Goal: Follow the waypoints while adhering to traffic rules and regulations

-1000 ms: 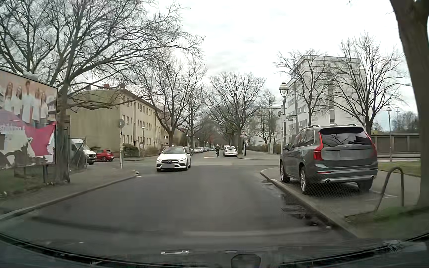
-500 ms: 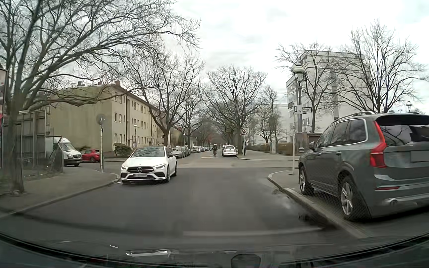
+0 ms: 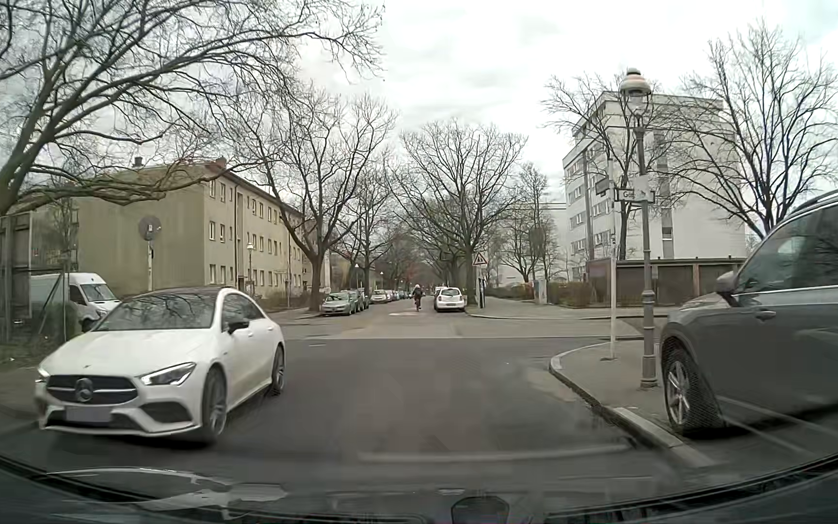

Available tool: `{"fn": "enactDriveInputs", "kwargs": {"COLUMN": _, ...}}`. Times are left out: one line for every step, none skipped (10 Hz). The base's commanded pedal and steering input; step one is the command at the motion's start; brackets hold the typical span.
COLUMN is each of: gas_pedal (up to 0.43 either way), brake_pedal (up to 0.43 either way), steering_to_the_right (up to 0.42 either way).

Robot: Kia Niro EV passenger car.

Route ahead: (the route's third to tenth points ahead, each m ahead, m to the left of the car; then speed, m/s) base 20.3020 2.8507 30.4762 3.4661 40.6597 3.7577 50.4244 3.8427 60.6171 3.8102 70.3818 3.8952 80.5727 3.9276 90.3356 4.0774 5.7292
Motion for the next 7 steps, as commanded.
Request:
{"fn": "enactDriveInputs", "kwargs": {"gas_pedal": 0.0, "brake_pedal": 0.207, "steering_to_the_right": -0.01}}
{"fn": "enactDriveInputs", "kwargs": {"gas_pedal": 0.0, "brake_pedal": 0.213, "steering_to_the_right": -0.01}}
{"fn": "enactDriveInputs", "kwargs": {"gas_pedal": 0.0, "brake_pedal": 0.213, "steering_to_the_right": -0.01}}
{"fn": "enactDriveInputs", "kwargs": {"gas_pedal": 0.0, "brake_pedal": 0.213, "steering_to_the_right": -0.01}}
{"fn": "enactDriveInputs", "kwargs": {"gas_pedal": 0.0, "brake_pedal": 0.213, "steering_to_the_right": -0.01}}
{"fn": "enactDriveInputs", "kwargs": {"gas_pedal": 0.0, "brake_pedal": 0.213, "steering_to_the_right": -0.01}}
{"fn": "enactDriveInputs", "kwargs": {"gas_pedal": 0.0, "brake_pedal": 0.22, "steering_to_the_right": -0.01}}
